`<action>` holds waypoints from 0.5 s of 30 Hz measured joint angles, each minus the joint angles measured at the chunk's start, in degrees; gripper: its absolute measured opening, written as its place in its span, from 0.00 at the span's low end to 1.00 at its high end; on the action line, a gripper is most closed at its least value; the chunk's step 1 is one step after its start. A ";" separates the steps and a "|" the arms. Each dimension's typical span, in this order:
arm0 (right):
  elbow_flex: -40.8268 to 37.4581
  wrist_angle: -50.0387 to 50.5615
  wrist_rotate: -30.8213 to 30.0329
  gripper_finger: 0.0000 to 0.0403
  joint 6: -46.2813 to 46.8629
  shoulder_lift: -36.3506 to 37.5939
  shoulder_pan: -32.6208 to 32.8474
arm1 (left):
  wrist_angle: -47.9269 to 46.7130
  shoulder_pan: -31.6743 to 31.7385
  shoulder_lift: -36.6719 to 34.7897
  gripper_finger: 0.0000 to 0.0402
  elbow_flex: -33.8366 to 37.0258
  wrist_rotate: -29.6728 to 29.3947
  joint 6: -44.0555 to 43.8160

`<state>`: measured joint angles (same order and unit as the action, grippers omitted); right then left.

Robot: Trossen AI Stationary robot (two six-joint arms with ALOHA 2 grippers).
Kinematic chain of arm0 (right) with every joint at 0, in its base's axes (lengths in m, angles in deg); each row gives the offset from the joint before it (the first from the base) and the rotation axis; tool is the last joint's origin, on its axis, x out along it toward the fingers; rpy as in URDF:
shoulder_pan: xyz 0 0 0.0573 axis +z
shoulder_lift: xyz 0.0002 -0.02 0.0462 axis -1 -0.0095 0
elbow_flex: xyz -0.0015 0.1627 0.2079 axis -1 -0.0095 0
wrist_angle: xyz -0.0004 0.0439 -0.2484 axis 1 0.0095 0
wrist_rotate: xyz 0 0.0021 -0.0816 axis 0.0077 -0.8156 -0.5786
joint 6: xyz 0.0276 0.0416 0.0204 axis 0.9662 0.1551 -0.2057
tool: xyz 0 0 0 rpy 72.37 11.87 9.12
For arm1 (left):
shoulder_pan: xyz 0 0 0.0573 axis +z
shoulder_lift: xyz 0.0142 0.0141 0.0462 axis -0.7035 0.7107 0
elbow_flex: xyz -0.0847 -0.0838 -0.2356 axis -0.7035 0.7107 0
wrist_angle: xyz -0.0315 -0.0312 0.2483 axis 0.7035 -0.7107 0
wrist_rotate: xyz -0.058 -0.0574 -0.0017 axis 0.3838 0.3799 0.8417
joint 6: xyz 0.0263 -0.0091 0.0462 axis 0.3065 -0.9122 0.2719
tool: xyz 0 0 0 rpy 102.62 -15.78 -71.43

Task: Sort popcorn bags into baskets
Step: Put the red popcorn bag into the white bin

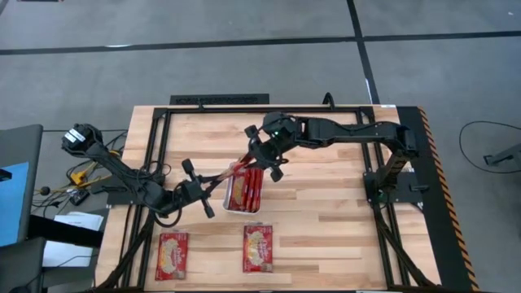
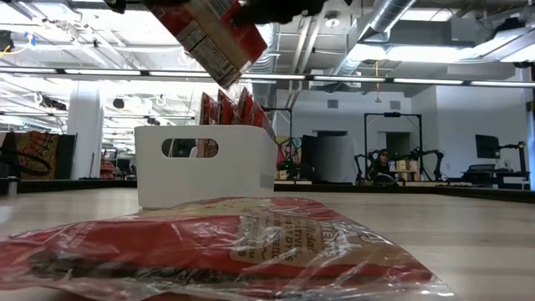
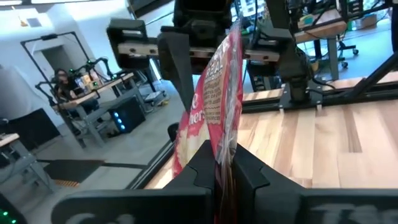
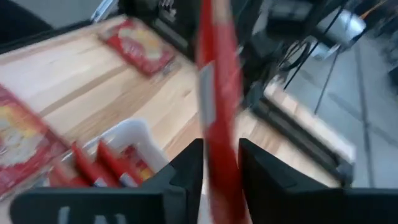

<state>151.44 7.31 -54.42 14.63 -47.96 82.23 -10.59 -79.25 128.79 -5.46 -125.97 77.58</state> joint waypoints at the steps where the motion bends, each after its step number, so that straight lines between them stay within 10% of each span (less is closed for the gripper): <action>1: 0.02 -0.65 -0.06 0.22 -0.05 0.07 -0.03 | 0.12 0.00 0.00 0.01 0.00 0.00 -0.04; 5: 0.11 -0.26 0.00 0.04 -6.29 0.24 -0.02 | -0.53 0.01 -0.06 0.06 -0.07 -0.30 -2.63; 15: 0.11 4.04 -2.11 0.03 -30.04 0.20 0.22 | -4.39 -8.41 -1.61 0.34 -0.88 -18.67 -5.61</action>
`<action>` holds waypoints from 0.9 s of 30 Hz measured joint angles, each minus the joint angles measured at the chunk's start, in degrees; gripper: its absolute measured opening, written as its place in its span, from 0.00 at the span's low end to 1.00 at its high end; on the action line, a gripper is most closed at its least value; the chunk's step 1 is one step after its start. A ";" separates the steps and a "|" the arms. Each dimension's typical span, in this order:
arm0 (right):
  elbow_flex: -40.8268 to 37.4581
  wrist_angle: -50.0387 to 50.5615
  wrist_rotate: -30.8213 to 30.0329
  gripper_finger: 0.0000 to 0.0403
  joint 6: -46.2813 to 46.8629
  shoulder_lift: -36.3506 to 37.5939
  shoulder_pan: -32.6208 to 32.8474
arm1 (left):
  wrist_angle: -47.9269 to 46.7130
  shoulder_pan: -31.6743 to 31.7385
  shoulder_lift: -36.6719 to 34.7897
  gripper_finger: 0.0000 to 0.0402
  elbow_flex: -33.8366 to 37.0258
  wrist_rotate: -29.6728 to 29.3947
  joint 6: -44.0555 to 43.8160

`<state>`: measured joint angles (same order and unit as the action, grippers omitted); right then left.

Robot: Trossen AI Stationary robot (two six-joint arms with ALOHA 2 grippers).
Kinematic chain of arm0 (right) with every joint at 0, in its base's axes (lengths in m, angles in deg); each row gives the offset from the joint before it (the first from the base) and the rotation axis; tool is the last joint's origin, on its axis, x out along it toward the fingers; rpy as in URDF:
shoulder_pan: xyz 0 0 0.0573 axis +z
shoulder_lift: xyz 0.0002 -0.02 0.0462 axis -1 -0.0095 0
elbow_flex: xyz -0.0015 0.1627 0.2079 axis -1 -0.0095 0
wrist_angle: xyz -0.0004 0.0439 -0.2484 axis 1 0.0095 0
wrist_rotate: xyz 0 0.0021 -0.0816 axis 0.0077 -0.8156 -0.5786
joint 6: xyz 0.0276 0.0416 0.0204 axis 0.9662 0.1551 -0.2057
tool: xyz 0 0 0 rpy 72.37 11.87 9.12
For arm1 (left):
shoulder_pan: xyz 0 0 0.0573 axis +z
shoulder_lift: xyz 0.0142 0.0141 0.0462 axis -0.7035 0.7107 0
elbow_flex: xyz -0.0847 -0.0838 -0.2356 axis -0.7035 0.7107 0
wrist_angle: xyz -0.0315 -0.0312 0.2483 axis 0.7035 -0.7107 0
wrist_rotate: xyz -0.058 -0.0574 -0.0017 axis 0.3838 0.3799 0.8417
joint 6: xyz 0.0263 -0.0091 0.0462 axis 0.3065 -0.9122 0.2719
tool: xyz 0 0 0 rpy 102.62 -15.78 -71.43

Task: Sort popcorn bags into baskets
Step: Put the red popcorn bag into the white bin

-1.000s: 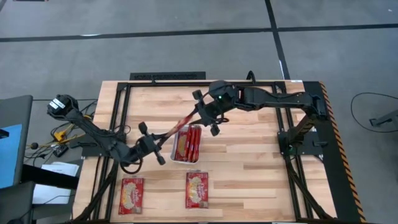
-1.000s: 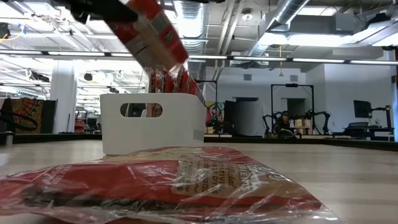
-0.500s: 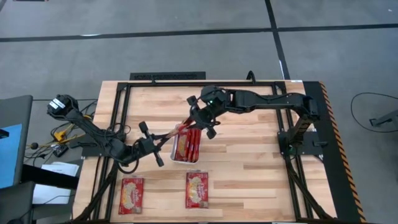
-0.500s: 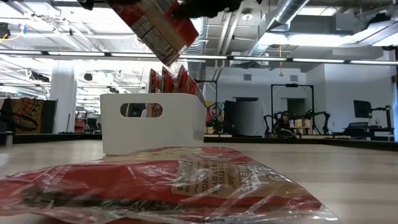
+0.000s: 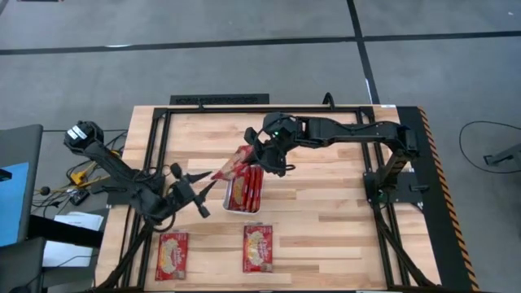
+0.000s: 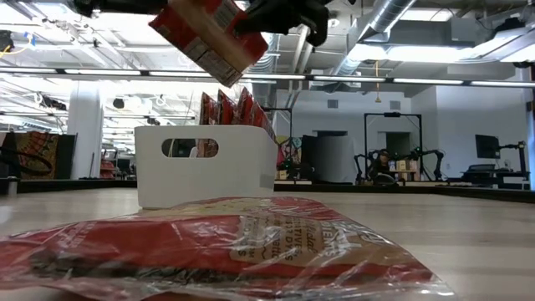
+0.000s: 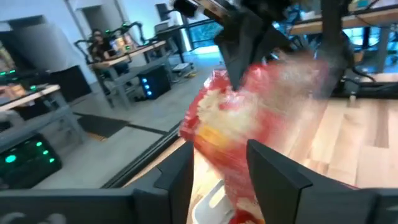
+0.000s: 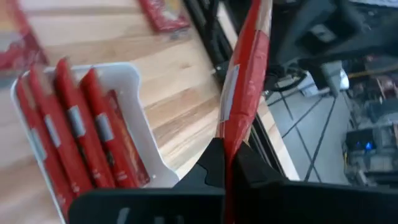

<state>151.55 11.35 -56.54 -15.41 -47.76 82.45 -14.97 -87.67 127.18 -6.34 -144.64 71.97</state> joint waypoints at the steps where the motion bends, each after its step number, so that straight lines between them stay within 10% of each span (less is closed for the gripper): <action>1: 0.00 0.18 0.01 0.03 -1.18 0.00 0.00 | 0.09 -1.20 -0.54 0.35 -0.48 -1.78 0.77; 14: 7.40 4.45 -1.04 0.02 -10.19 -9.51 0.68 | -5.77 -0.35 -3.63 0.35 -1.92 -2.88 -5.52; 27: 25.93 25.98 -1.14 0.02 -15.11 -24.02 1.34 | -41.57 12.59 -0.83 0.33 -1.87 16.15 -49.77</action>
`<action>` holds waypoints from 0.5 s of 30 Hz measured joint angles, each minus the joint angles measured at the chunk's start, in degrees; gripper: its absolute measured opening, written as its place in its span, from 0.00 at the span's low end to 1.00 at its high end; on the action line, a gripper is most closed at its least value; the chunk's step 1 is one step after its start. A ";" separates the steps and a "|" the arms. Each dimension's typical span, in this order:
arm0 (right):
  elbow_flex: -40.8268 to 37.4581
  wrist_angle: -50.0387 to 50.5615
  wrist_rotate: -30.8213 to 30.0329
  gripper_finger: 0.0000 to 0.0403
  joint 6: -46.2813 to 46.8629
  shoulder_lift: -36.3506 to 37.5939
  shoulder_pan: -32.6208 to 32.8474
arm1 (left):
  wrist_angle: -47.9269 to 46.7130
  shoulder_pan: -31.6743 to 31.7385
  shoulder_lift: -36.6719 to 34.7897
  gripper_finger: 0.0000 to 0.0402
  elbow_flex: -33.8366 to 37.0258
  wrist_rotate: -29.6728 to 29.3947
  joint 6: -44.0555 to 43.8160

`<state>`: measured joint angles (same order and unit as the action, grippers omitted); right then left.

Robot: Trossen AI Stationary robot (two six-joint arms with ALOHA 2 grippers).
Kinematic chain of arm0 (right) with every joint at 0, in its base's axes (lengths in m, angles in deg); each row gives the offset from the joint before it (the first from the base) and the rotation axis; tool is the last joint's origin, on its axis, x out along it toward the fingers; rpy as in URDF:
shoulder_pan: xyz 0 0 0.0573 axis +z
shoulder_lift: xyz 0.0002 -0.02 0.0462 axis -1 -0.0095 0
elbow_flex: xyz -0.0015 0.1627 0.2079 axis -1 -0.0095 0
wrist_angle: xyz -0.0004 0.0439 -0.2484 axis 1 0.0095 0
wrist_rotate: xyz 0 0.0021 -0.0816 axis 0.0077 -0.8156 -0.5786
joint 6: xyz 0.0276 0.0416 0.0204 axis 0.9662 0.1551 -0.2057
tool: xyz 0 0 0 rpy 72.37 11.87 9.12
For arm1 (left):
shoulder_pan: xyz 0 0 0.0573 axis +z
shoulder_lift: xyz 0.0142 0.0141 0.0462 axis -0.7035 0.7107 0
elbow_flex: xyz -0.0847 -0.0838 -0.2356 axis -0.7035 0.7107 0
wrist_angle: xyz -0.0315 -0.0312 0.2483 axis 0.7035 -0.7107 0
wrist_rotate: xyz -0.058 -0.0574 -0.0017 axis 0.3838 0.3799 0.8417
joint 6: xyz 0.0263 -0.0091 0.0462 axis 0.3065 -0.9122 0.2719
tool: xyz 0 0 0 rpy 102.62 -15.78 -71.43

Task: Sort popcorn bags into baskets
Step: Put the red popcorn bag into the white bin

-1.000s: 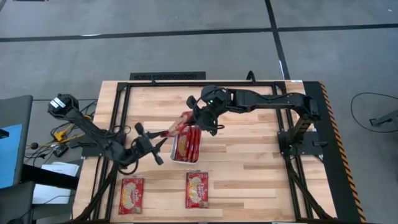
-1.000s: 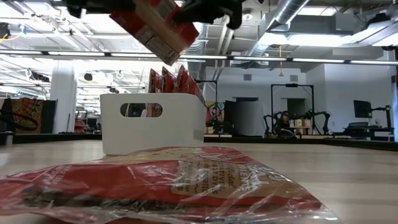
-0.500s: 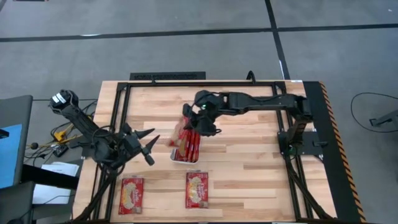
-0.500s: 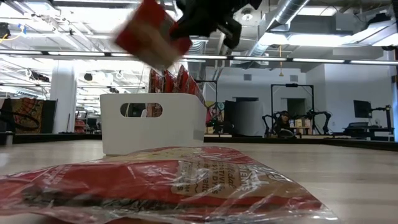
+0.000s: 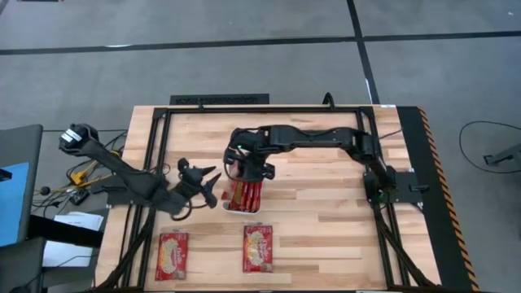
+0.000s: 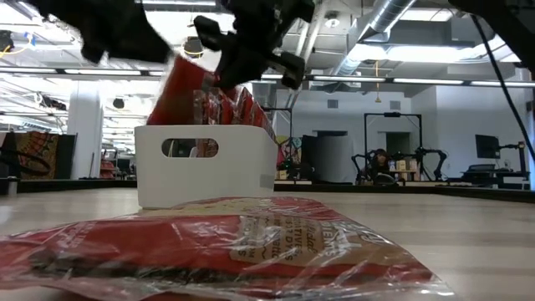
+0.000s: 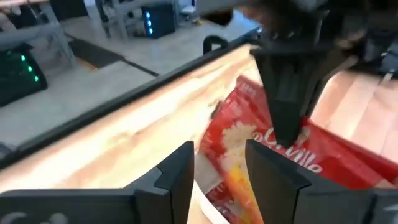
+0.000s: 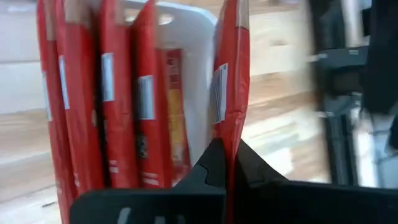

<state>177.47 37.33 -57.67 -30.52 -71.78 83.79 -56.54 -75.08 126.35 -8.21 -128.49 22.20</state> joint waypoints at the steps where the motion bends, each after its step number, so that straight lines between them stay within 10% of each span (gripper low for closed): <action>1: 0.45 0.92 0.00 0.02 -0.14 -0.38 0.10 | -0.48 0.78 0.96 0.33 0.01 0.66 -1.60; 15: 0.78 9.88 0.13 0.02 -0.27 -0.46 0.32 | 14.59 5.67 15.23 0.33 -0.01 11.39 -1.04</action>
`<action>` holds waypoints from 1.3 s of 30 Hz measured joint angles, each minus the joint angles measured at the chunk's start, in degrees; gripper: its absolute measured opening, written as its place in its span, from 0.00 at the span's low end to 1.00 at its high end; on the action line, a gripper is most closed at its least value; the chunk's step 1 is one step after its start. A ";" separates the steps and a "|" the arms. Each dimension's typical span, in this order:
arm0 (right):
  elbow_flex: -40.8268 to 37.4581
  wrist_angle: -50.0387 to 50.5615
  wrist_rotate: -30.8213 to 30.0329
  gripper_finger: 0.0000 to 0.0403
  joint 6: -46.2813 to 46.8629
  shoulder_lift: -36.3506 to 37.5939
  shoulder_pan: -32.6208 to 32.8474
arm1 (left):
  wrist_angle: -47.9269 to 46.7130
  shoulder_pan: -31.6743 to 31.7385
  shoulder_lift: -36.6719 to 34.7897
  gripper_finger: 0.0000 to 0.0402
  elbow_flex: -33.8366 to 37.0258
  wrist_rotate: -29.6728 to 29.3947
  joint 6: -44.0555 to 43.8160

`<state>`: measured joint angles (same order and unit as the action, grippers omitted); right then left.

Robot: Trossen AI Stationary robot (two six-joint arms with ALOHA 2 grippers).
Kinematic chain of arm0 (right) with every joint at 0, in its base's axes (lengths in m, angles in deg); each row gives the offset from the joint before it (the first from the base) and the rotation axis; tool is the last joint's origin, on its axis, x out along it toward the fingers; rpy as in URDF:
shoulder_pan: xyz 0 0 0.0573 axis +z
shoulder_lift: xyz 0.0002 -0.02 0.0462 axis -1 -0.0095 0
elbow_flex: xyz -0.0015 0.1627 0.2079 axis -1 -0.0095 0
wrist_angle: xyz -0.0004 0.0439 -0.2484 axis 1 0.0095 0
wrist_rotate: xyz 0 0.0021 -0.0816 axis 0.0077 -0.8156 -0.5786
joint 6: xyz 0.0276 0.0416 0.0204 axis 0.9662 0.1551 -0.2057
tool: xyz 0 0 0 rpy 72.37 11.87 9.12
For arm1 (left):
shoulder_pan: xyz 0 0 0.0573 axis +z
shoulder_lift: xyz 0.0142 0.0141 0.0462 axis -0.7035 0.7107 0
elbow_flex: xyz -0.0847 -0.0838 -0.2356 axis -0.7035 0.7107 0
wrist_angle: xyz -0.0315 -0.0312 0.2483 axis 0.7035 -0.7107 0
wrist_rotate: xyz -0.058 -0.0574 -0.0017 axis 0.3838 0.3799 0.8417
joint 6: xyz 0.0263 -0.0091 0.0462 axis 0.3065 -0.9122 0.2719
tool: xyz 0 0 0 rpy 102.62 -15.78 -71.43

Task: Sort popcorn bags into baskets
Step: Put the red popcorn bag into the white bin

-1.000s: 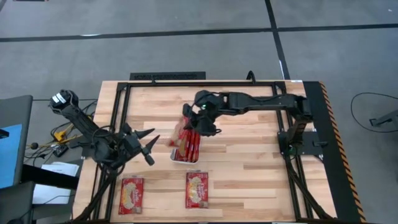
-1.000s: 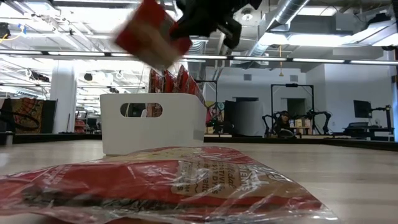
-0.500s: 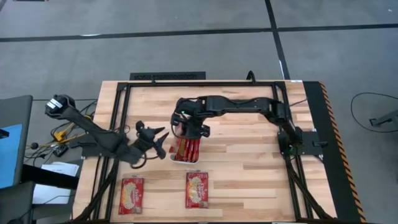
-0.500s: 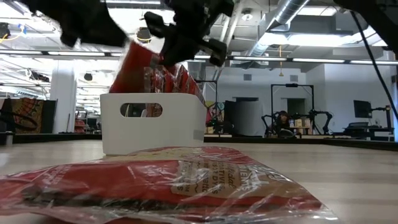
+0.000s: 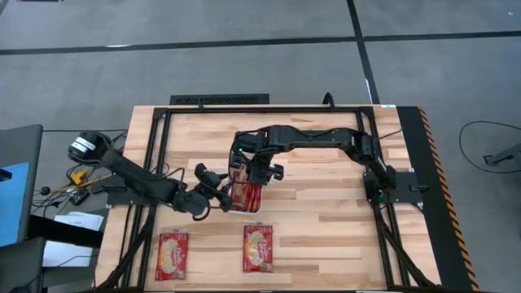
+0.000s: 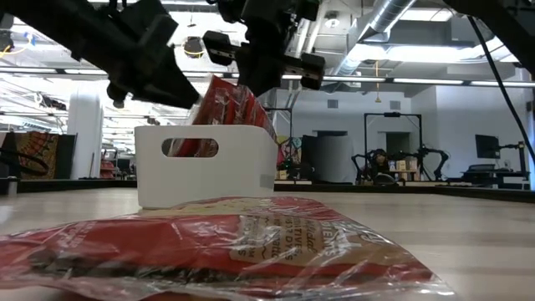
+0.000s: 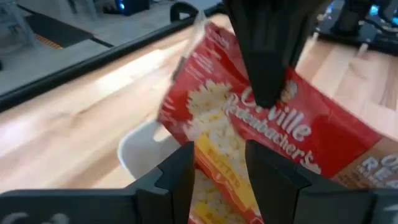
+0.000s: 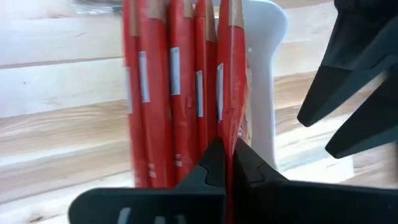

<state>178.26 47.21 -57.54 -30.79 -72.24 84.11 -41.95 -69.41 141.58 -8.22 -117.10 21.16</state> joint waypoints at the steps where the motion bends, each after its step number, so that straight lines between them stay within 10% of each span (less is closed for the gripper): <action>1: 0.00 0.01 0.00 0.02 0.00 0.00 0.13 | 1.08 0.03 1.03 0.33 0.00 0.22 0.02; 14: -0.02 -3.60 2.67 0.04 0.35 -1.15 1.78 | 8.51 1.80 6.99 0.33 0.00 4.82 -0.51; 39: -0.13 -6.14 -2.32 0.38 16.58 1.49 -0.03 | 4.52 2.33 6.01 0.33 0.00 5.97 -2.32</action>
<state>178.13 41.06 -59.86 -14.20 -70.75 84.09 -37.43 -67.08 147.59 -8.22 -111.13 18.84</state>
